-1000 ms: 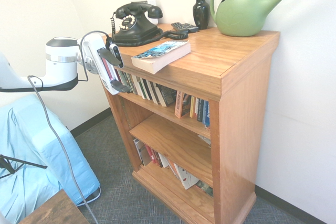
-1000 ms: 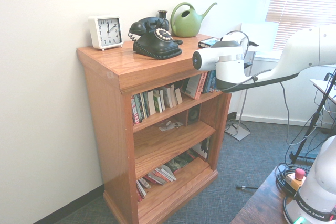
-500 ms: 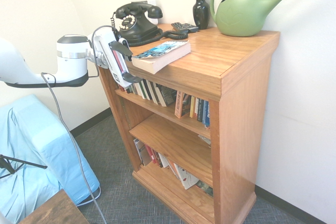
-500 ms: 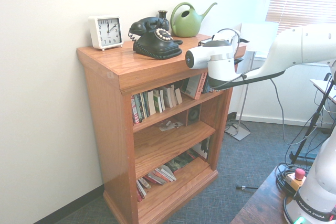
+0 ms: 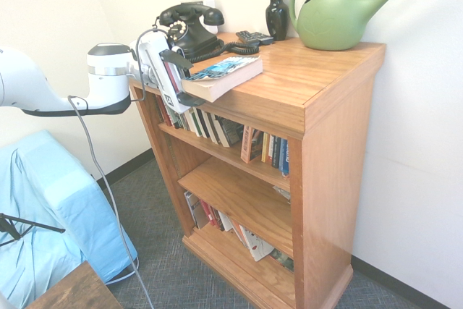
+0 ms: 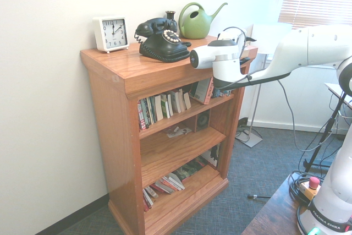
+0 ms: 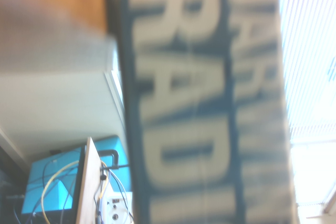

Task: Shelf the books

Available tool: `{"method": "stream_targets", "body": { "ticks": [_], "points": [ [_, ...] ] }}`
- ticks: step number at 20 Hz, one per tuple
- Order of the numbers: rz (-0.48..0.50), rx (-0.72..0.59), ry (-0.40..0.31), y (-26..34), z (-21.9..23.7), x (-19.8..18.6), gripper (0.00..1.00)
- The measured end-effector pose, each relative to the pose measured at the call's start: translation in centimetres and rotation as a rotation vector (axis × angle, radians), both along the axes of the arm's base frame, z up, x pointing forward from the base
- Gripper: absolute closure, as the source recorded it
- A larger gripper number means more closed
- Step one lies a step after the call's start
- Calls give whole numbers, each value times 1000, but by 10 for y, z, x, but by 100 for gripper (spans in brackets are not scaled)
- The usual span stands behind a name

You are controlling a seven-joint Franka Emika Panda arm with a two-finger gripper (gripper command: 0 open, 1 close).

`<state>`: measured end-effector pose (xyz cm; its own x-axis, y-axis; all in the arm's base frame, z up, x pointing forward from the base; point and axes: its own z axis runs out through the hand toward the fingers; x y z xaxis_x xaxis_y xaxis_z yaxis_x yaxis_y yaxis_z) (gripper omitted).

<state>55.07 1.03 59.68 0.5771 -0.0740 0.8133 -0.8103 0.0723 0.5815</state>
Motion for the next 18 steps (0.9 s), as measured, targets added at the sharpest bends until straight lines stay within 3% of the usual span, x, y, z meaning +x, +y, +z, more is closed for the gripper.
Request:
{"method": "stream_targets", "body": {
  "ticks": [9,18],
  "points": [
    [0,31,-8,-10,0,17,0],
    [90,78,3,-4,1,31,0]
  ]
}}
